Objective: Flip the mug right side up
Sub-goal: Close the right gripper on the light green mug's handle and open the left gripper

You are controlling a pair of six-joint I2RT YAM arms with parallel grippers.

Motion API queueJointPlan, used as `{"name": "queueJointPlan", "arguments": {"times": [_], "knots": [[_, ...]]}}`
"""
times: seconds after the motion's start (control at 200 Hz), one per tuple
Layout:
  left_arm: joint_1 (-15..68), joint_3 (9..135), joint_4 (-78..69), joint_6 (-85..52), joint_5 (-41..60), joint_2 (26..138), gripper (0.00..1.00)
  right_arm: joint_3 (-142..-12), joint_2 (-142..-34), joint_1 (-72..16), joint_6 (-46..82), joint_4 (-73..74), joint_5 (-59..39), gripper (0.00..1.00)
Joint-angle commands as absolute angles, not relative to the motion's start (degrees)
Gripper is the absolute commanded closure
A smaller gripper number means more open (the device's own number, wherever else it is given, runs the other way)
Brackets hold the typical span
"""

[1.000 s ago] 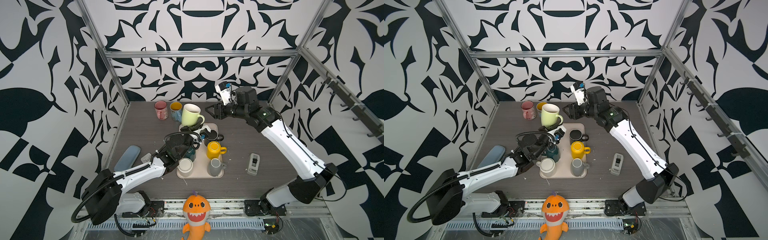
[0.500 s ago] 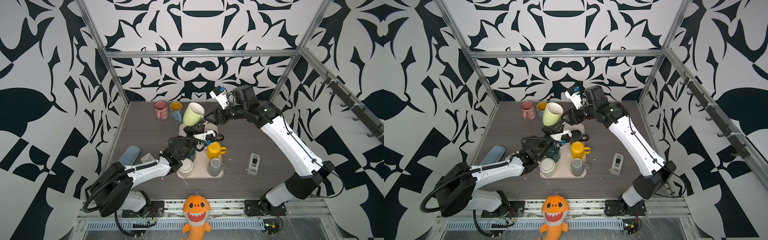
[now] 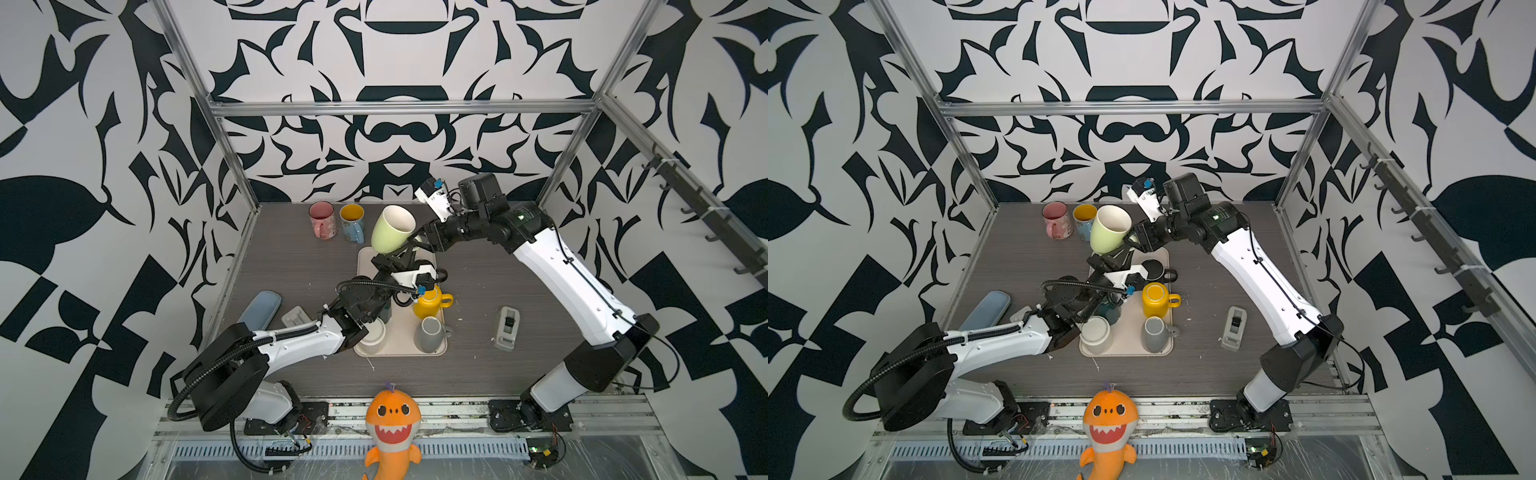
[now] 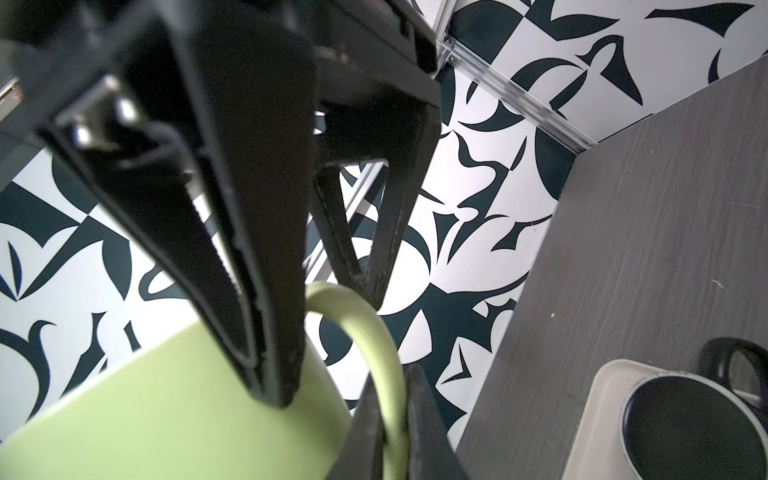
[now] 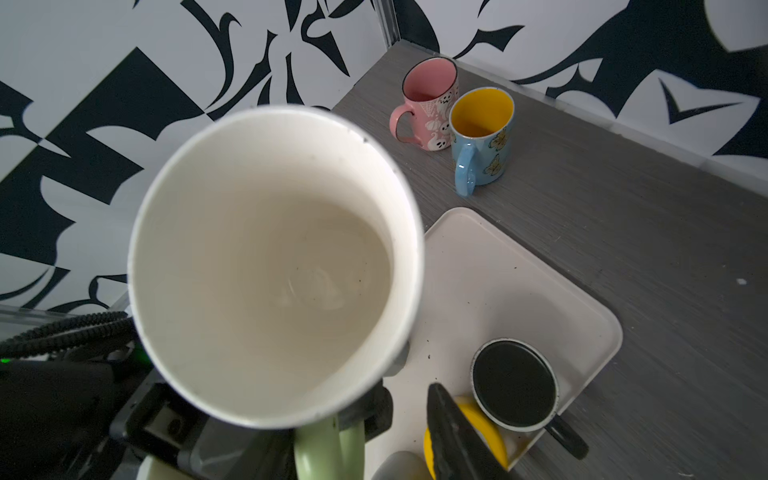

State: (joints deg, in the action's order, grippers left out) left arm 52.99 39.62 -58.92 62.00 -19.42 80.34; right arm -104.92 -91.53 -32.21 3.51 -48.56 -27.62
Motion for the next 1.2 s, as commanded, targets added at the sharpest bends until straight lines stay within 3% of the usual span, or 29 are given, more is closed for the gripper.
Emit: {"name": "queueJointPlan", "arguments": {"times": [0.0,0.265,0.31,0.415,0.62,0.735,0.91,1.0,1.195], "knots": [[53.3,40.3,-67.3,63.9,-18.7,79.8,1.0,-105.9,-92.0,-32.1,4.0,-47.4,-28.7,0.55],[53.4,40.3,-67.7,63.6,-18.8,80.0,1.0,-106.0,-92.9,-32.1,4.3,-47.7,-29.0,0.66],[53.4,40.3,-67.7,63.6,-18.8,80.1,1.0,-106.0,-93.0,-32.1,4.3,-47.7,-28.9,0.72],[53.4,40.3,-67.8,63.5,-19.0,80.1,1.0,-105.9,-93.1,-32.1,4.4,-47.7,-28.9,1.0],[53.4,40.9,-69.4,63.7,-20.7,81.2,1.0,-105.3,-92.9,-32.2,4.4,-47.5,-28.5,1.0],[53.4,41.2,-71.8,64.3,-22.5,82.5,0.86,-104.2,-92.2,-32.4,4.7,-46.4,-27.1,1.0],[53.4,41.7,-74.1,65.7,-25.3,83.9,0.54,-102.4,-90.9,-32.5,6.3,-44.0,-22.9,1.0],[53.4,41.6,-74.5,66.6,-26.3,84.3,0.45,-101.8,-90.6,-32.4,7.4,-42.7,-21.2,1.0],[53.4,40.9,-76.0,68.2,-29.2,84.2,0.35,-101.6,-90.5,-32.5,8.9,-40.0,-14.9,1.0]]}}
